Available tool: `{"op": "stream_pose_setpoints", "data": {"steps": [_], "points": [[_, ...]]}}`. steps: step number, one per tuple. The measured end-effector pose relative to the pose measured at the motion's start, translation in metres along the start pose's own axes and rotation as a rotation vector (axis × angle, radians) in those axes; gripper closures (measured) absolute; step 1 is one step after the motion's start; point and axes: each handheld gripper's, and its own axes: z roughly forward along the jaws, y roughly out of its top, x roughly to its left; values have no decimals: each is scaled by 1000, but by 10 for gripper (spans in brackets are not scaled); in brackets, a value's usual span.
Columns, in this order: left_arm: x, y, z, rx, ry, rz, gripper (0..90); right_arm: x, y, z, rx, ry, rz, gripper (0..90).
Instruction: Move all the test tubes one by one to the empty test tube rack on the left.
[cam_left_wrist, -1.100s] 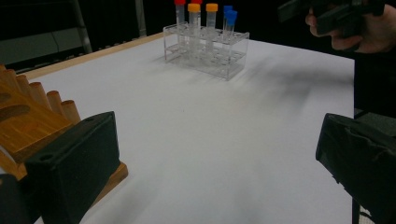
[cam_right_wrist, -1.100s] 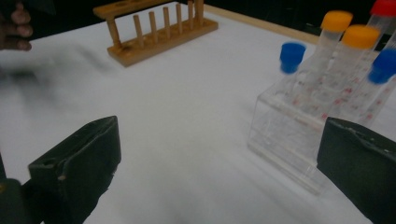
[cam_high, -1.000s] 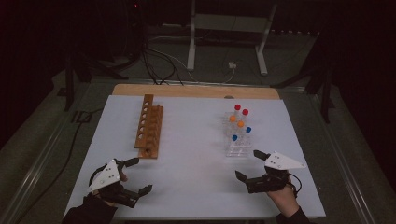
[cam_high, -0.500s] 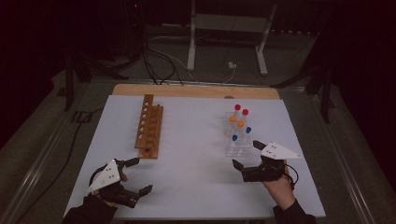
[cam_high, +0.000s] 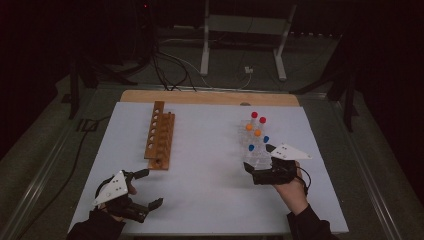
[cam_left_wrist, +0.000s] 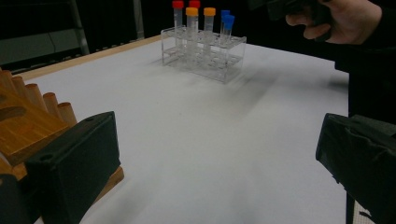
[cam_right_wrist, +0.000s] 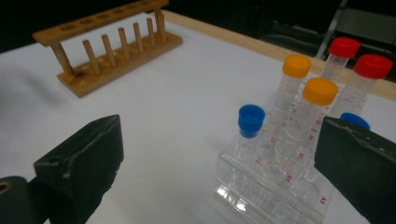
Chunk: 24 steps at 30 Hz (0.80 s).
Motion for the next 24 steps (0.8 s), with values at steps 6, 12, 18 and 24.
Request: {"op": "stream_pose_setpoints", "data": {"steps": [6, 12, 18, 24], "points": [[0, 0, 0, -1, -4, 1, 4, -3, -1, 9, 31, -10, 5, 54], [-1, 0, 0, 3, -5, 2, 5, -3, -3, 18, 78, -36, 4, 106], [-1, 0, 0, 3, -8, 2, 5, -4, -4, 23, 97, -68, 15, 178], [-1, 0, 1, 8, -9, 4, 5, -7, -6, 29, 127, -102, 38, 324]]}}
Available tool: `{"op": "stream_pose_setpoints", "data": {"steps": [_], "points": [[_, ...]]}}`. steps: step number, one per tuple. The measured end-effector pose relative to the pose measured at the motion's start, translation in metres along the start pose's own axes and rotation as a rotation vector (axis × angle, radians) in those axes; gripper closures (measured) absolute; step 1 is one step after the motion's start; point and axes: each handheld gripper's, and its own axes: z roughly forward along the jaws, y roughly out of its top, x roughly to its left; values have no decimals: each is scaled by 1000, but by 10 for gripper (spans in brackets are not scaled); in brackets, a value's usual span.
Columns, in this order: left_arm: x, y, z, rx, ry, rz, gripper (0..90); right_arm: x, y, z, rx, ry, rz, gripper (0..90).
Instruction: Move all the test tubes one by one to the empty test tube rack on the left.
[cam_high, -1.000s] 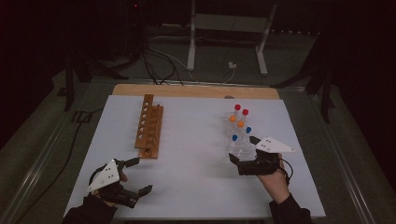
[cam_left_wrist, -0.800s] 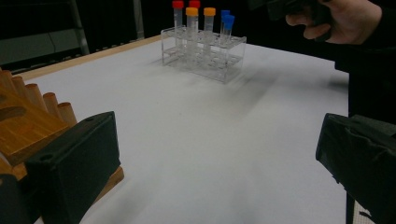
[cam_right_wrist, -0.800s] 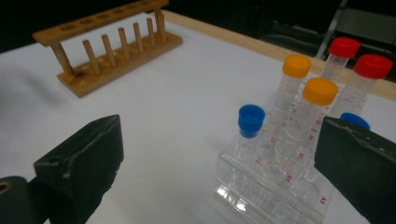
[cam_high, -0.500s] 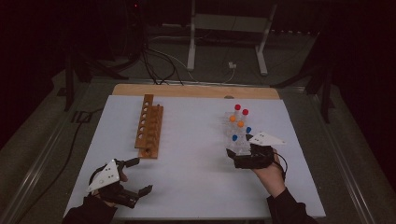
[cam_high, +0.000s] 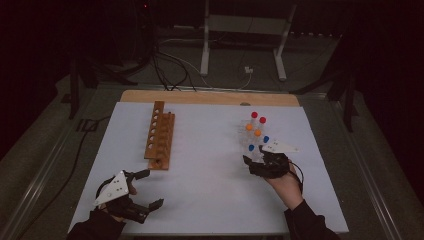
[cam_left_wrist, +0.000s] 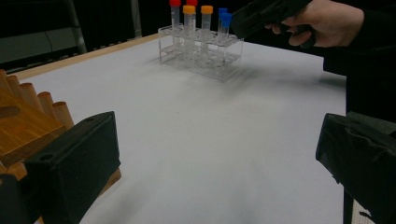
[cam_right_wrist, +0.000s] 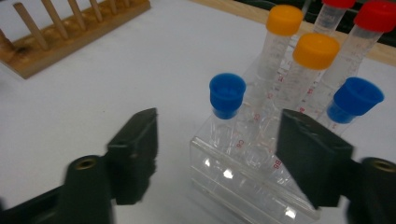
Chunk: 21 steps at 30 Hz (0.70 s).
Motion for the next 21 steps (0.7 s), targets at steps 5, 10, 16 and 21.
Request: {"op": "stream_pose_setpoints", "data": {"steps": [5, 10, 16, 21], "points": [[0, 0, 0, -1, -1, -2, 4, 0, 0, 4, 13, -30, 1, 503], [0, 0, 0, 2, -5, -2, 4, 0, -1, 8, 26, -26, -5, 587], [0, 0, 0, 1, -6, -2, 4, -1, 0, 10, 22, -25, -3, 669], [0, 0, 0, 2, -5, -3, 5, -3, 0, 11, 21, -11, 11, 720]]}}
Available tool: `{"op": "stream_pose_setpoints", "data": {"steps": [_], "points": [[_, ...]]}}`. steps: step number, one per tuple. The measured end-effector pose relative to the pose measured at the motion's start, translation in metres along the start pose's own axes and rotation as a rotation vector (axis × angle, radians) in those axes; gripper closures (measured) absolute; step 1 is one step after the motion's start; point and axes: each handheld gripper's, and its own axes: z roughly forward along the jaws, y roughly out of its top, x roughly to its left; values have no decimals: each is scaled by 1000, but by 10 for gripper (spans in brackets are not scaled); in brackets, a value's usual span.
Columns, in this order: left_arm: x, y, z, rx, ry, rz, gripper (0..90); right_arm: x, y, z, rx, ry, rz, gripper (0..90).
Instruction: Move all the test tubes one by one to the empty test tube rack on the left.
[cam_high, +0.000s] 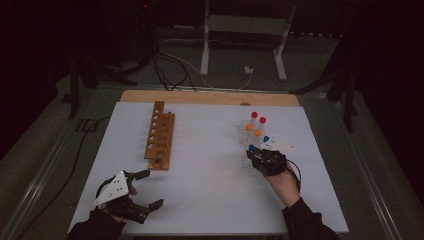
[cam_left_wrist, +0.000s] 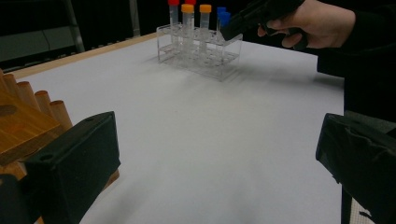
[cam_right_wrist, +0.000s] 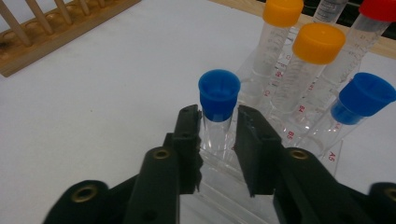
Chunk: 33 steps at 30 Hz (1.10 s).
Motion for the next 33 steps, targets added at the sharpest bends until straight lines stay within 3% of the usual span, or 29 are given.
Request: {"op": "stream_pose_setpoints", "data": {"steps": [14, 33], "points": [[0, 0, 0, 1, -2, 0, 4, 2, 2, 2, 5, -15, -34, 764], [0, 0, 1, 4, -10, 1, 4, 2, 17, -17, -48, -3, -61, 765]]}}
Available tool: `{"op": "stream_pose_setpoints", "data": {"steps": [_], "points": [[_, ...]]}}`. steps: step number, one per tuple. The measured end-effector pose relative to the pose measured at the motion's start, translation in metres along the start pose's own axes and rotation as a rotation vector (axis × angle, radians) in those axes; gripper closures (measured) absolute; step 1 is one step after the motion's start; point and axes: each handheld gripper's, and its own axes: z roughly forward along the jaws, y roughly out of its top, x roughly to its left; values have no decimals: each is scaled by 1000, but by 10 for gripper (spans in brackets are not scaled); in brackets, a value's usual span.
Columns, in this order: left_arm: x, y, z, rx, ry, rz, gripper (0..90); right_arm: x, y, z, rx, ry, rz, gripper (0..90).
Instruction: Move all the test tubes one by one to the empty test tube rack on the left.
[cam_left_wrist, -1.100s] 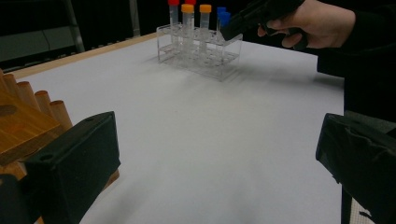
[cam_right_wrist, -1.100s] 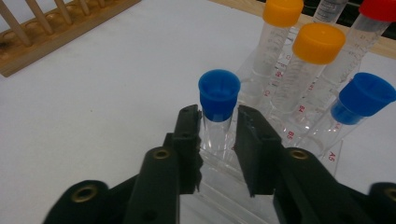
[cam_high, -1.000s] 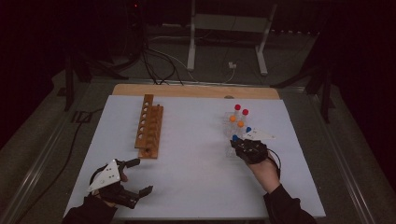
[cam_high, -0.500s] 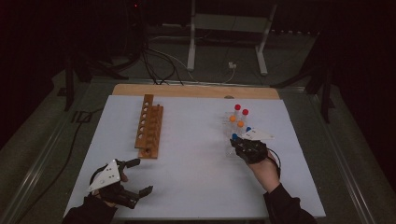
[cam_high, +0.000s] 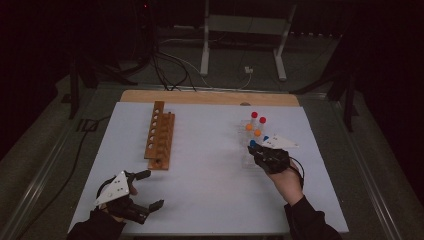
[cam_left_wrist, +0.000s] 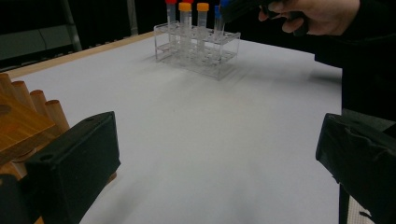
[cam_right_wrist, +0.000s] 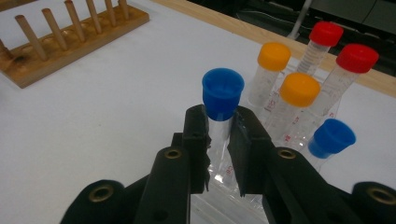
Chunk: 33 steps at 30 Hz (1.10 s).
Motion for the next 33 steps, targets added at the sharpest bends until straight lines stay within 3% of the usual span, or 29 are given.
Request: {"op": "stream_pose_setpoints", "data": {"steps": [7, 12, 17, 23, 33], "points": [[0, 0, 0, 3, -1, 8, 4, 0, 8, -12, -35, 4, -9, 765], [-1, 1, 0, -4, 2, 11, 5, 4, 19, -29, -89, 3, -33, 765], [-3, 4, 1, -19, -7, 7, 4, 13, 26, -39, -116, 50, -49, 765], [-10, 17, 7, 13, -59, -18, 4, 31, 24, -31, -84, 124, -93, 765], [-10, 51, 30, 10, -158, -38, 4, 58, 11, -12, -6, 227, -155, 765]]}}
